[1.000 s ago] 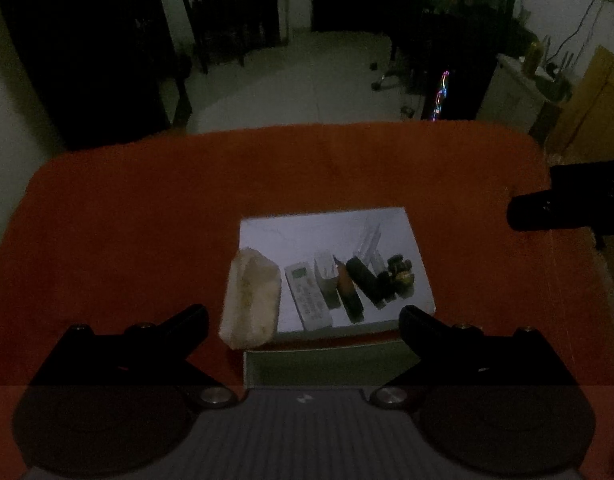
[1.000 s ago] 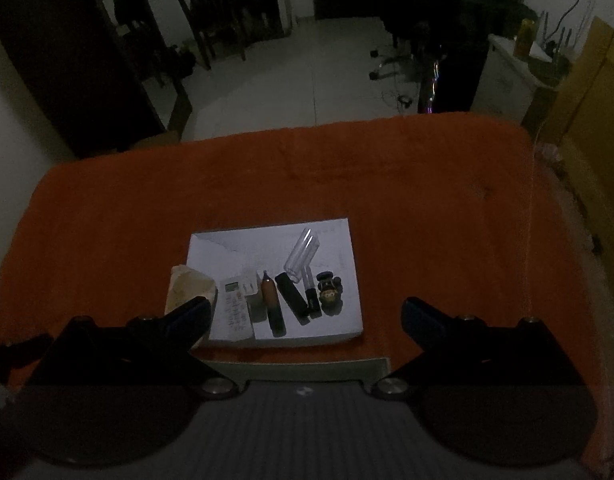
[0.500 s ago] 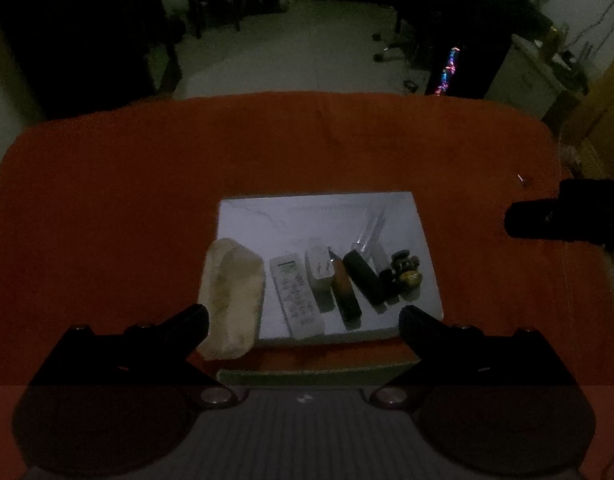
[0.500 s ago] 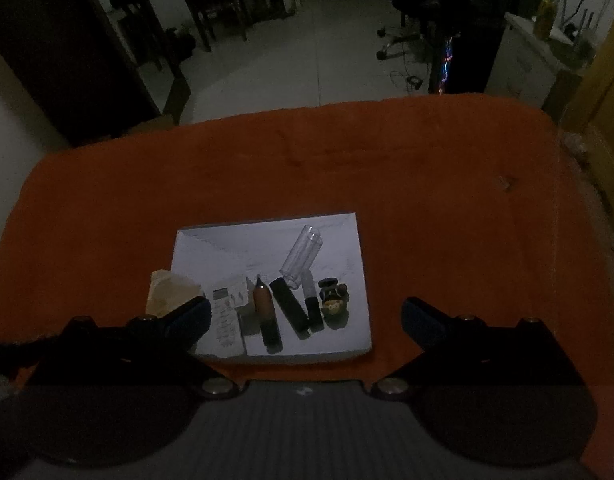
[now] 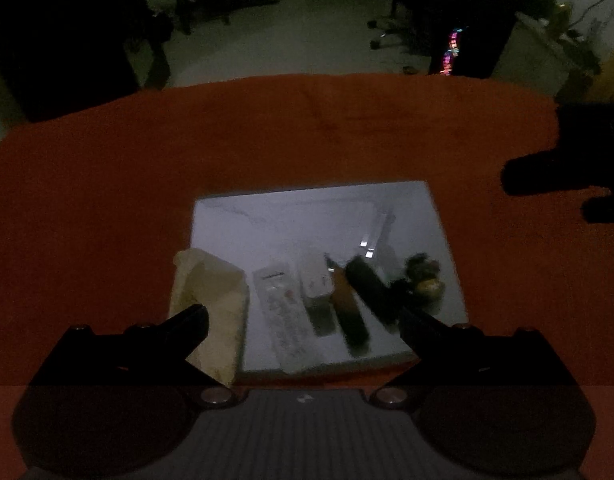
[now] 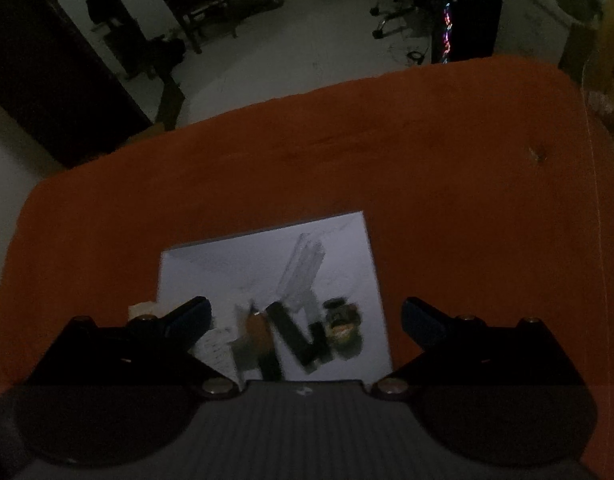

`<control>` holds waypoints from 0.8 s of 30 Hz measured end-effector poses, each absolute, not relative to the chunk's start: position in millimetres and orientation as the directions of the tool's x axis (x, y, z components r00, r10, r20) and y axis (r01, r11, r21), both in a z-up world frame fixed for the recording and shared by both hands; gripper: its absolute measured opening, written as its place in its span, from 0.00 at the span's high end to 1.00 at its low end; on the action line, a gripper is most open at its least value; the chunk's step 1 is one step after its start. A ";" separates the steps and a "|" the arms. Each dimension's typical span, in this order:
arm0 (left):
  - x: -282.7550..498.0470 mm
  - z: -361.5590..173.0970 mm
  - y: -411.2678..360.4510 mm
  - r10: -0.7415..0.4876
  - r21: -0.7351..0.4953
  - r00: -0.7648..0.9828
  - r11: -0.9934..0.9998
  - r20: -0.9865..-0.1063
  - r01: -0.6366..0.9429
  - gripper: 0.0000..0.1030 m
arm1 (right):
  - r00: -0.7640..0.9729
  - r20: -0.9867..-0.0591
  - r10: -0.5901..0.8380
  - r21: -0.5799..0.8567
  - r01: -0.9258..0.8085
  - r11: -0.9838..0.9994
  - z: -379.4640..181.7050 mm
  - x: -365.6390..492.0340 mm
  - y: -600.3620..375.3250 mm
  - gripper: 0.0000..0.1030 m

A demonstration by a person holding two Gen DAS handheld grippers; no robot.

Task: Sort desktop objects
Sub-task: 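Grasp the white charger plug with the left tool while the right tool grasps the yellow-faced figurine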

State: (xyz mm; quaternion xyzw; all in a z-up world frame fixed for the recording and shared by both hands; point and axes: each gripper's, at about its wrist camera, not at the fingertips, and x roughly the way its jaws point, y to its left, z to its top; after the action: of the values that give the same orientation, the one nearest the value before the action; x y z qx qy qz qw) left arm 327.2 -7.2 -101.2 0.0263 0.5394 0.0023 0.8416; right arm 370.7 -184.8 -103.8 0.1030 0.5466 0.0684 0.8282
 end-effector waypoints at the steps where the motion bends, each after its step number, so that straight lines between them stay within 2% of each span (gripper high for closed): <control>1: 331.4 -107.1 -5.5 0.040 0.050 0.411 0.999 -0.911 0.014 0.00 | 0.384 -0.896 0.225 0.239 -0.012 0.971 -108.1 373.5 -184.6 0.00; 8: 349.1 -141.5 0.2 0.038 0.043 0.381 0.999 -0.924 0.006 0.00 | 0.337 -0.906 0.255 0.256 -0.041 0.966 -145.1 389.1 -178.8 0.00; 13: 362.8 -153.3 1.8 0.019 0.017 0.415 1.000 -0.910 -0.008 0.00 | 0.331 -0.916 0.227 0.224 -0.047 0.973 -169.4 395.4 -168.3 0.00; 20: 388.4 -186.3 6.1 -0.011 -0.026 0.359 0.999 -0.933 -0.036 0.00 | 0.354 -0.926 0.130 0.107 -0.083 0.991 -196.3 409.2 -161.9 0.03; 24: 397.3 -202.2 13.6 -0.009 -0.036 0.327 0.996 -0.945 -0.076 0.00 | 0.307 -0.940 0.145 0.130 -0.069 0.989 -214.8 421.2 -165.4 0.05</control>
State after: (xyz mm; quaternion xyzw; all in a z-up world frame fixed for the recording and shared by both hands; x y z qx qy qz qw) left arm 397.3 13.6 -202.2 -0.0369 0.5796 0.0205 0.8138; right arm 421.2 -165.4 -214.8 0.0326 0.5848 0.0663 0.8078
